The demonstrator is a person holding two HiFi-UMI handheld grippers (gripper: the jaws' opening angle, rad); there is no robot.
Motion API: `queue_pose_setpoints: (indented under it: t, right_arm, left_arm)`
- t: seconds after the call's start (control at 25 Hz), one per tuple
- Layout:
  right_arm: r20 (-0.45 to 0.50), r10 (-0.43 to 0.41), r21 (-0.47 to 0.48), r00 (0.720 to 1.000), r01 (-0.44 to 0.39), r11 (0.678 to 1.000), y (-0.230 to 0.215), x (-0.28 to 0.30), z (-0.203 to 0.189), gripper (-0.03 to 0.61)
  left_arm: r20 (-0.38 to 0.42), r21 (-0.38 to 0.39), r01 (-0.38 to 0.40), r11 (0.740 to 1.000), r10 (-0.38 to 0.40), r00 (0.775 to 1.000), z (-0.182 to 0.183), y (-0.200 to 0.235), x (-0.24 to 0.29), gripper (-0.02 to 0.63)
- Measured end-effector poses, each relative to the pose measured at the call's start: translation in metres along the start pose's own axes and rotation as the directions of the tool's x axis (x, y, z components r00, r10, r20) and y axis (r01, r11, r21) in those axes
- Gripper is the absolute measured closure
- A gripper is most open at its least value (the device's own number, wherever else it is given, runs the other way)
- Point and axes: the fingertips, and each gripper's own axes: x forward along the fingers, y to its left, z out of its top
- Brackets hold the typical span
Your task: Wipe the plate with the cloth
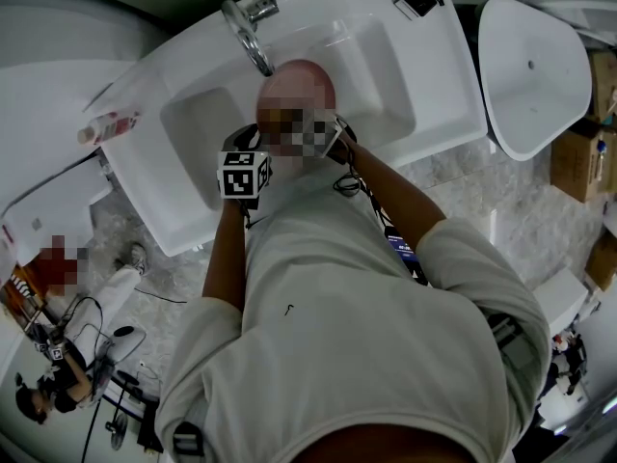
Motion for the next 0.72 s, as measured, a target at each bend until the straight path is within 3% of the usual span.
queue_pose_setpoints:
  t: [0.32, 0.44, 0.72]
  right_arm:
    - [-0.136, 0.041, -0.120, 0.990, -0.057, 0.991, 0.018, 0.007, -0.028, 0.488]
    - [-0.191, 0.033, -0.188, 0.981, -0.070, 0.980, 0.020, 0.010, -0.039, 0.488]
    - [-0.290, 0.000, -0.232, 0.957, -0.071, 0.970, 0.009, 0.009, -0.067, 0.488]
  left_arm:
    - [-0.029, -0.006, -0.001, 1.000, 0.000, 1.000, -0.006, 0.004, 0.002, 0.509]
    - [-0.024, -0.020, 0.004, 1.000, -0.005, 1.000, -0.007, 0.005, 0.004, 0.512]
    - [-0.020, -0.027, 0.004, 1.000, -0.005, 1.000, -0.007, 0.003, 0.004, 0.524]
